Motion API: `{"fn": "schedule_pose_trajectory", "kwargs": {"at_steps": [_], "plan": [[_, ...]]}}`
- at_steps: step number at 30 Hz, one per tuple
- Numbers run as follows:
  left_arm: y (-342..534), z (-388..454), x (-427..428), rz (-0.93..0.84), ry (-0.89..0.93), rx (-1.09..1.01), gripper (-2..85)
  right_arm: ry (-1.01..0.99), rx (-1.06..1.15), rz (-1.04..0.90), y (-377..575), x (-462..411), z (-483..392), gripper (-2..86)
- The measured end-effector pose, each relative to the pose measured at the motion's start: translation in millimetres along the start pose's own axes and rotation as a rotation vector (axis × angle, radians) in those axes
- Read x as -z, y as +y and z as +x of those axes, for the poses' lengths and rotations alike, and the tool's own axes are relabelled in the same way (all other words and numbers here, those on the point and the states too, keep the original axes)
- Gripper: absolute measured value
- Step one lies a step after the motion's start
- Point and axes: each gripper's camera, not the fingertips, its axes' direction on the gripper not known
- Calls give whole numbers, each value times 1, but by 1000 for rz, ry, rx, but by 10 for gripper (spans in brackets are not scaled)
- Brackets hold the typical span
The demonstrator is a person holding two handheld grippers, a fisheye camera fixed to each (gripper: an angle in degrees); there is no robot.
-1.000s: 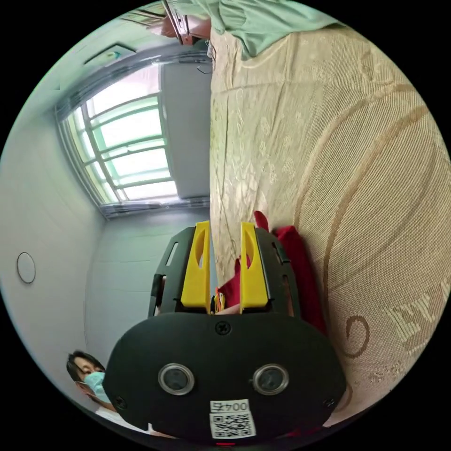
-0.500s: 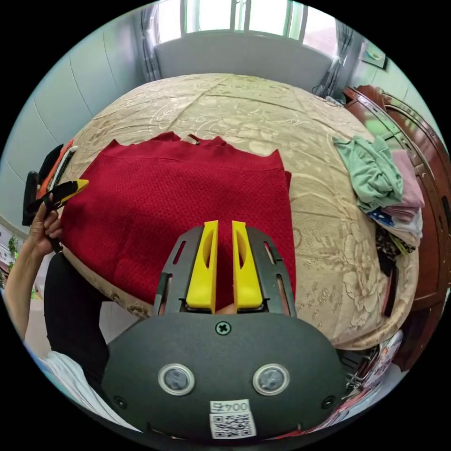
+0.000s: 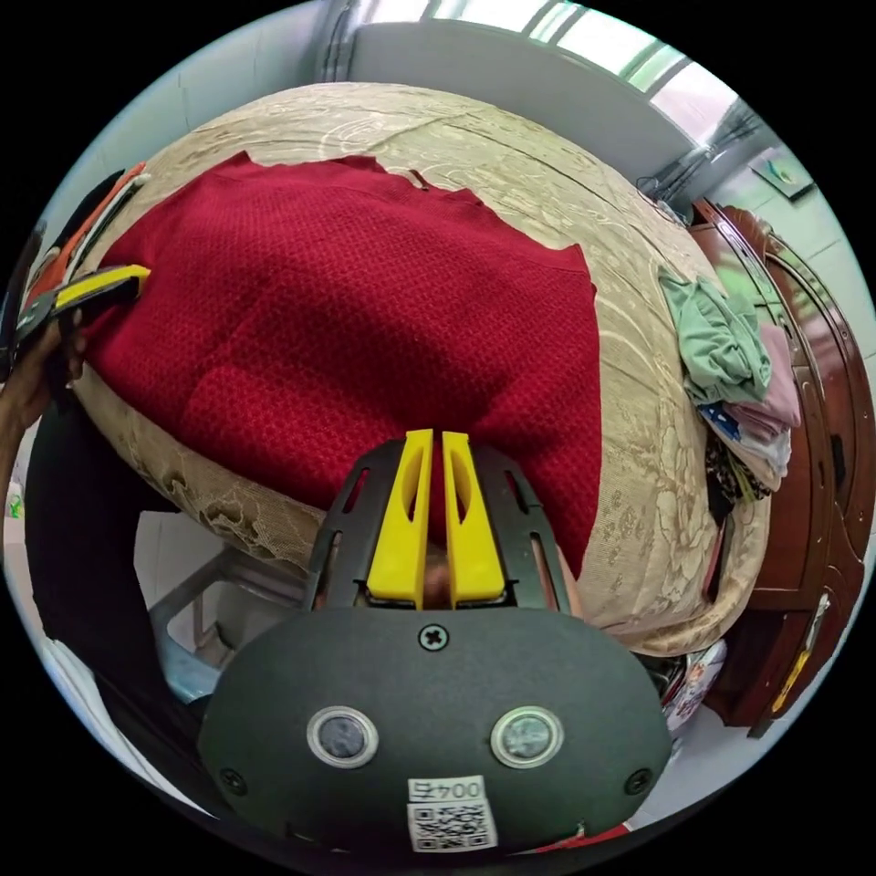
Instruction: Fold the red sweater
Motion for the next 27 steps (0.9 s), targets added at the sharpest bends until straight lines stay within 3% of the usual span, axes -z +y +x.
{"fn": "schedule_pose_trajectory", "kwargs": {"at_steps": [3,9,13,19,23,25,27], "plan": [[8,-10,-12,22,151,119,1,-127,-79,65,14,-2,19,36],[15,-8,-20,-28,254,216,2,-192,-204,131,36,0,35,33],[30,28,18,163,280,147,7,-293,-322,260,64,23,47,21],[75,48,-29,27,99,174,19,-308,-153,219,81,3,13,76],[92,43,-25,82,219,295,24,-394,-238,249,95,3,46,92],[94,61,-1,208,166,250,27,-336,-296,324,107,13,62,97],[94,68,-5,170,37,244,29,-337,-359,185,112,-16,86,98]]}}
